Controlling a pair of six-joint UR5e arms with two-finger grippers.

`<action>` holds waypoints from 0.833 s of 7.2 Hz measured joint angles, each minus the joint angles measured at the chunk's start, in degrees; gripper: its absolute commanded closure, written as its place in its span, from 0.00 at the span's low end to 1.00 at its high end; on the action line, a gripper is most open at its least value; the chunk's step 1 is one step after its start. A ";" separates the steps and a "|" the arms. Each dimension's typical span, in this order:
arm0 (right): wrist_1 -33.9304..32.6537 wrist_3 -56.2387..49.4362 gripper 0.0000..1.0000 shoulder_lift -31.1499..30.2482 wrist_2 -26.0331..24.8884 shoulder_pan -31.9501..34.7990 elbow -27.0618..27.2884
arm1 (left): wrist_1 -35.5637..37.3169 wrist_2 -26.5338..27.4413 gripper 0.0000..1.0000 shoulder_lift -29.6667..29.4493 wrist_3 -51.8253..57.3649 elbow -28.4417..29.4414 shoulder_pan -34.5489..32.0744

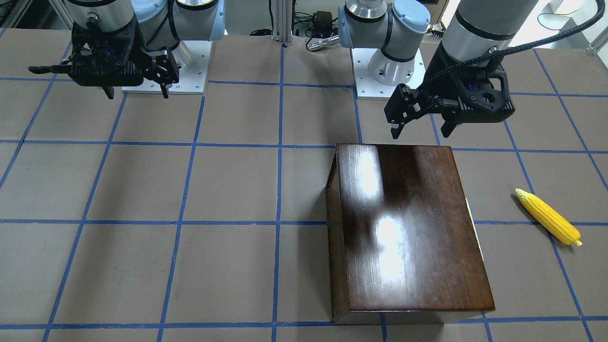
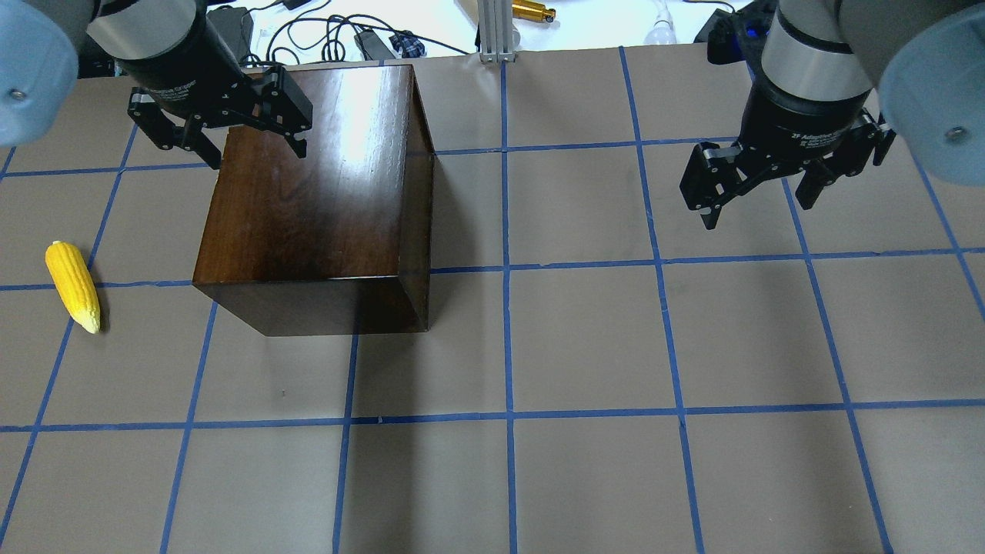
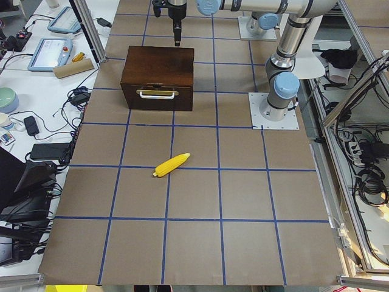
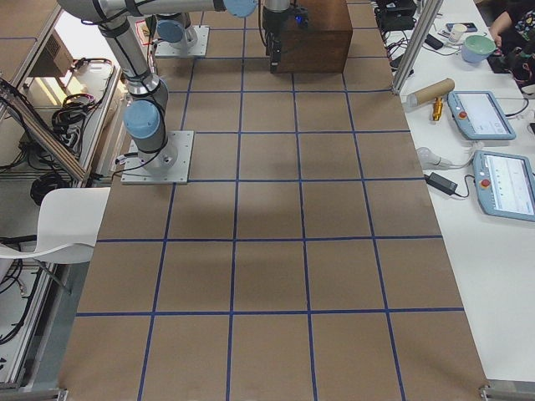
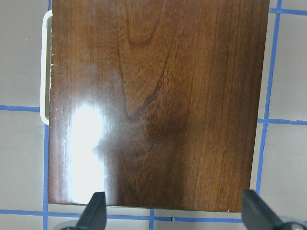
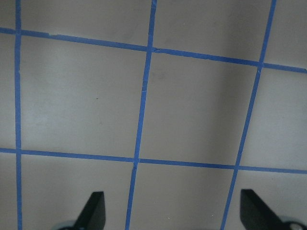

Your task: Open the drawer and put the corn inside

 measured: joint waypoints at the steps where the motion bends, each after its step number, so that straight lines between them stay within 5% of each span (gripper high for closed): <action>1: 0.00 0.00 0.00 0.01 0.02 0.00 0.00 | -0.02 0.03 0.00 0.01 -0.01 -0.04 0.06; 6: 0.00 -0.01 0.00 -0.06 0.04 0.00 0.00 | -0.18 0.18 0.00 -0.09 0.70 -0.09 0.15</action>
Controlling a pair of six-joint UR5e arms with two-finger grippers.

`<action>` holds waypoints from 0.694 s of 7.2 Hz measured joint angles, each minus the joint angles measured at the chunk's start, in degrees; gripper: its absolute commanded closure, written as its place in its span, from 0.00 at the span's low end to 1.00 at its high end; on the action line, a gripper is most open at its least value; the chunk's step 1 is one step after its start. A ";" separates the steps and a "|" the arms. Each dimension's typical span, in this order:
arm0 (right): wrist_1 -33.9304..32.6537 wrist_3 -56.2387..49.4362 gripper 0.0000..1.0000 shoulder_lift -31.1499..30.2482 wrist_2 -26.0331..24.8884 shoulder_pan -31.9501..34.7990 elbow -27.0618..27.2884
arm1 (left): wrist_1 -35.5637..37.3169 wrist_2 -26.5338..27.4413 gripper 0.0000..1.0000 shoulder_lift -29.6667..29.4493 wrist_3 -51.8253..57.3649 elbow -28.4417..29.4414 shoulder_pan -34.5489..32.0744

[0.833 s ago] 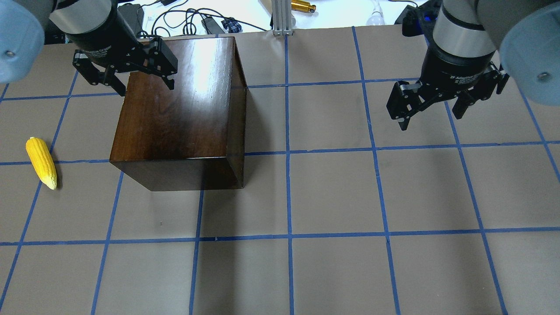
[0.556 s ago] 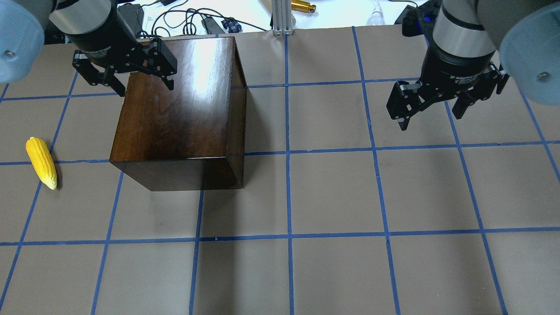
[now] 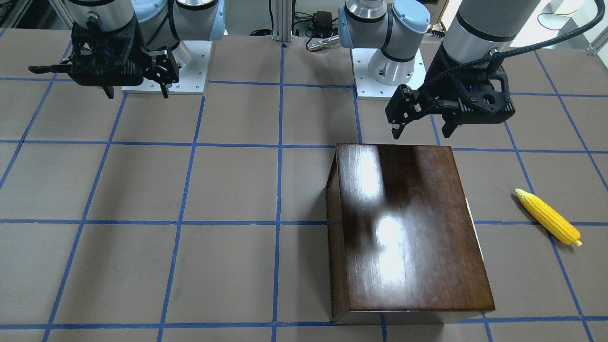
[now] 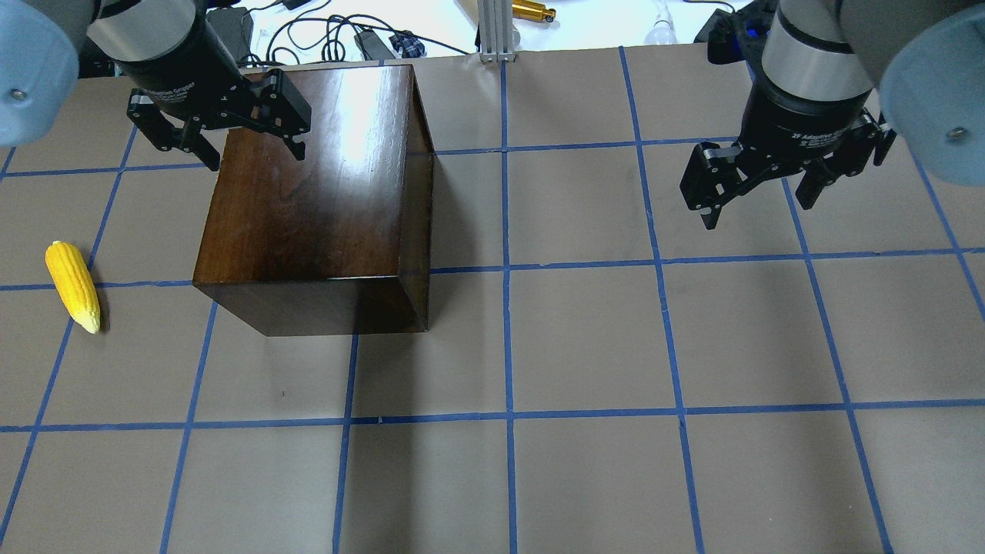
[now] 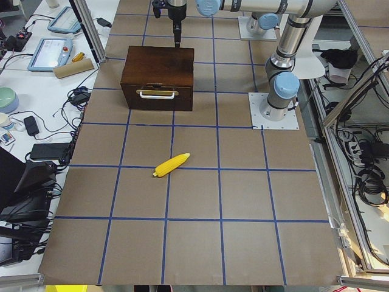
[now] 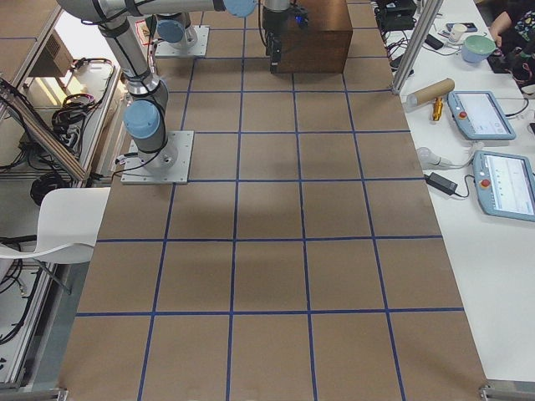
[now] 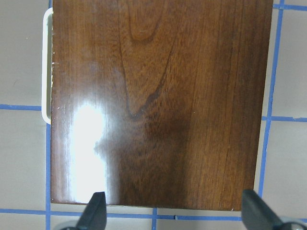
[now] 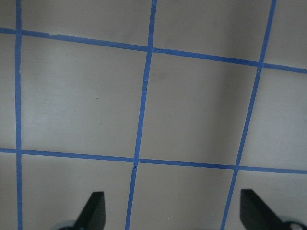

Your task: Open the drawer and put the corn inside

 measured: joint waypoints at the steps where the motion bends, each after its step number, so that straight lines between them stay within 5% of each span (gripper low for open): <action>1: 0.00 0.04 0.00 -0.01 -0.02 0.00 0.00 | -0.02 0.05 0.00 0.01 0.01 -0.03 0.00; 5: 0.00 -0.01 0.00 0.04 -0.02 0.00 0.00 | 0.02 0.45 0.00 -0.12 -0.04 -0.20 0.07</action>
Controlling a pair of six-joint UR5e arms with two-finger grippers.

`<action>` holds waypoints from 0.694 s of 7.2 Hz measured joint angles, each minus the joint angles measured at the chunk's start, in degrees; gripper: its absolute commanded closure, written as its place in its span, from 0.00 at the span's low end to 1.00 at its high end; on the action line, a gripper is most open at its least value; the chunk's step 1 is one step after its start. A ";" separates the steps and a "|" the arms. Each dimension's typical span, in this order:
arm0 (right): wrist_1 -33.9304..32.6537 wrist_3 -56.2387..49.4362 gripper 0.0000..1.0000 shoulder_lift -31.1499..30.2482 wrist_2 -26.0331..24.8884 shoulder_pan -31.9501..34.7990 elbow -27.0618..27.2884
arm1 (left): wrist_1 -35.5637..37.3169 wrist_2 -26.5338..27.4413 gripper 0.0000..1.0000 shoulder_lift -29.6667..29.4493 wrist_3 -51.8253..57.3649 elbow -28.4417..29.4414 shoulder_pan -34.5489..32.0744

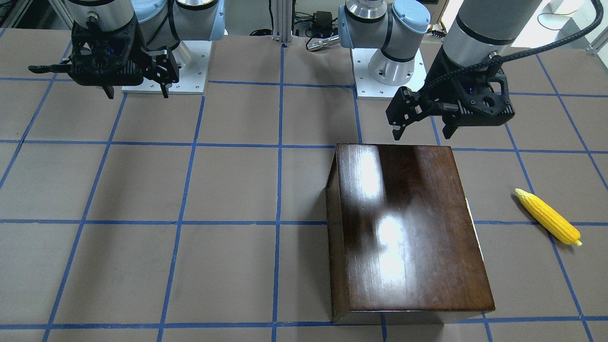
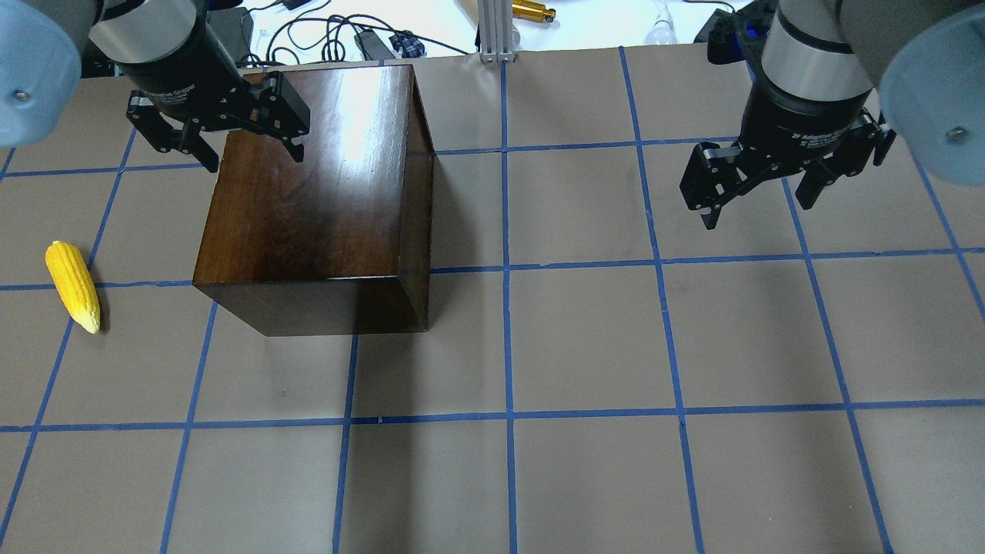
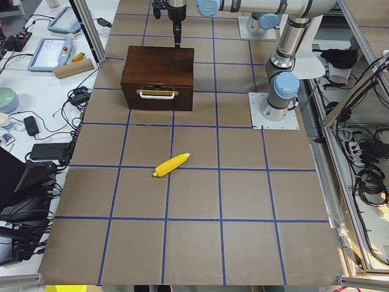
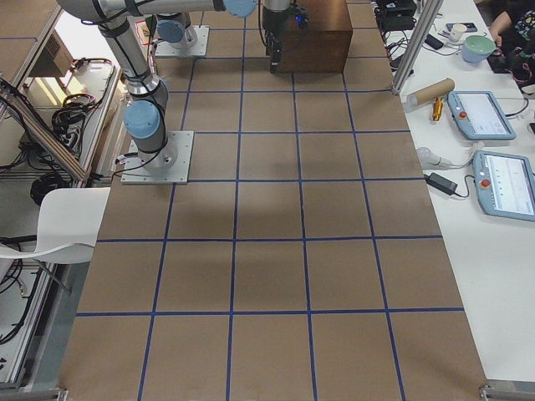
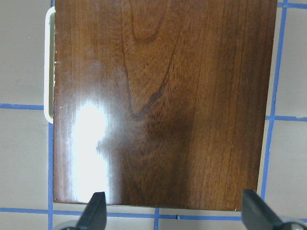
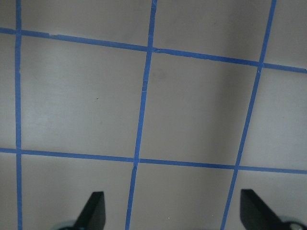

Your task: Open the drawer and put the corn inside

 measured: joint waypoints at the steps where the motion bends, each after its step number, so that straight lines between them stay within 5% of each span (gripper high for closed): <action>1: 0.00 -0.01 0.00 0.01 -0.01 0.00 0.00 | -0.05 0.05 0.00 0.01 -0.02 0.00 0.00; 5: 0.00 0.07 0.00 0.00 -0.02 0.00 0.00 | 0.26 1.50 0.00 -0.09 1.92 0.03 4.80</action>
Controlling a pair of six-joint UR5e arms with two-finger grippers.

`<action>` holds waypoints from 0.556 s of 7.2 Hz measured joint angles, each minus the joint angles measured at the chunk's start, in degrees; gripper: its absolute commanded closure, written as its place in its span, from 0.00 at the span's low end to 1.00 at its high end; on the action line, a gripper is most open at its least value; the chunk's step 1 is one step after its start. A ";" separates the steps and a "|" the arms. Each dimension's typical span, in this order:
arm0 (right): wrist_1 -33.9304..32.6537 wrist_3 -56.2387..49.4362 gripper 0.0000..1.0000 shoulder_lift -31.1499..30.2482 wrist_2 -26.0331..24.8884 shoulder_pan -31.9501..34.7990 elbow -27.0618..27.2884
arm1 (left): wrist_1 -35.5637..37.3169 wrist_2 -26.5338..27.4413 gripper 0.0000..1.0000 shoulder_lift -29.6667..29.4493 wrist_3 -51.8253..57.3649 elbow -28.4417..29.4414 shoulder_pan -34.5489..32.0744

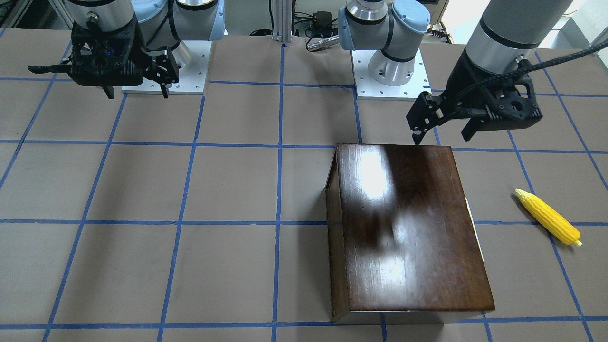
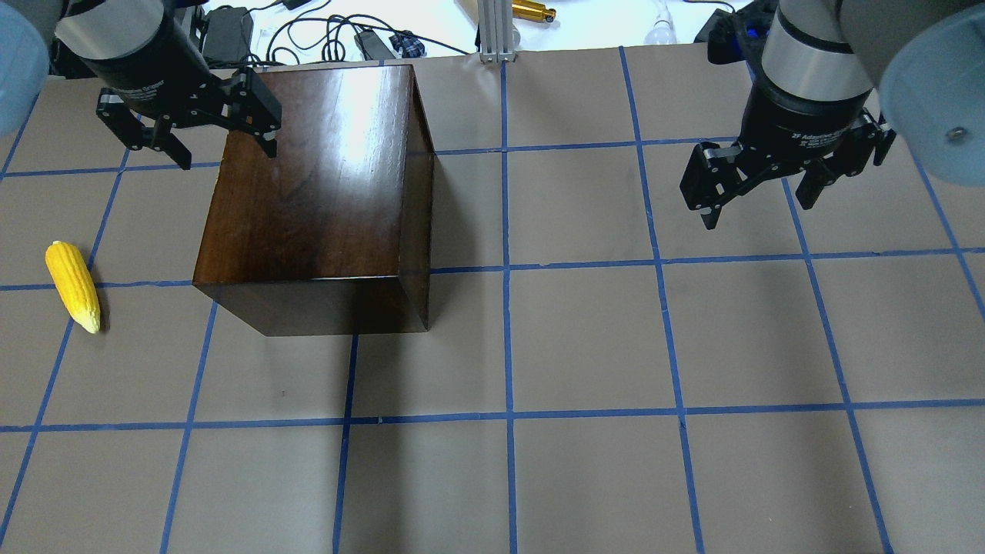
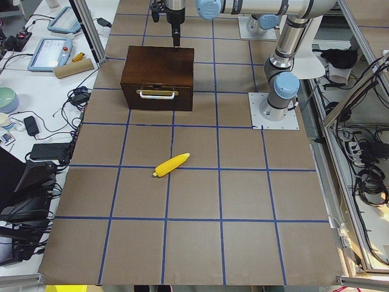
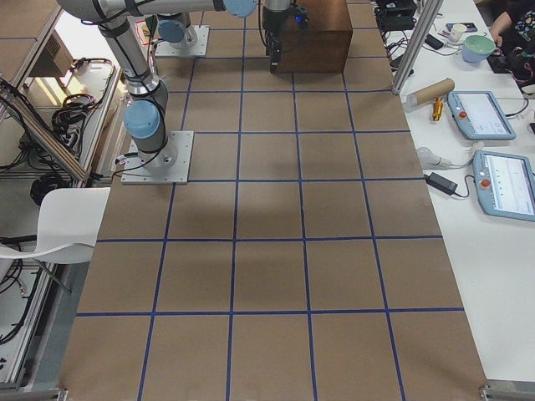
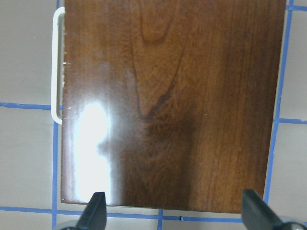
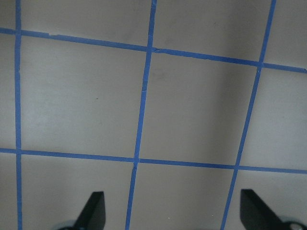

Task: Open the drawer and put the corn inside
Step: 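Move the left gripper down beside the cabinet toward the drawer handle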

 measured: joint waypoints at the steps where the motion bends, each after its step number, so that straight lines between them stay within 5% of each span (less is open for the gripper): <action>1: 0.00 0.00 0.00 0.01 0.00 0.00 0.00 | 0.02 1.17 0.00 -0.20 3.05 -0.02 3.62; 4: 0.00 0.00 0.00 -0.04 0.00 0.00 0.00 | -0.61 2.01 0.00 -0.93 15.75 0.36 16.29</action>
